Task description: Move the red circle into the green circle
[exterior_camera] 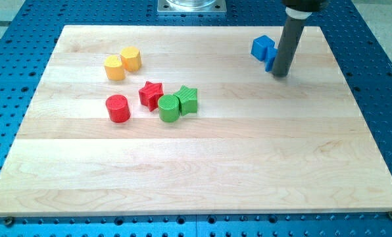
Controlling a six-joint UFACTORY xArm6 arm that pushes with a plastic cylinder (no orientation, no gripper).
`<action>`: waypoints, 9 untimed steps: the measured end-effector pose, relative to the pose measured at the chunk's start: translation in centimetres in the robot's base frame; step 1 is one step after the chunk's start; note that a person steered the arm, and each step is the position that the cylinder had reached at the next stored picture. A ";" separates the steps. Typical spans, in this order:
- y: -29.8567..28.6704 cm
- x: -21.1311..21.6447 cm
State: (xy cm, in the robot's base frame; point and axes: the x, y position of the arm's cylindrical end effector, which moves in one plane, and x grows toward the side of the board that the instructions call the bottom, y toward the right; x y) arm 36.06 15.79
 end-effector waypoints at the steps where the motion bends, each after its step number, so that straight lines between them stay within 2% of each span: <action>1: -10.1 -0.1; 2: -19.4 0.8; 3: -25.9 2.9; 5: -33.9 7.0; 6: -34.7 9.4; 7: -27.8 8.4; 9: -21.9 7.3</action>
State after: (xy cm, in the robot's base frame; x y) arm 43.36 -6.10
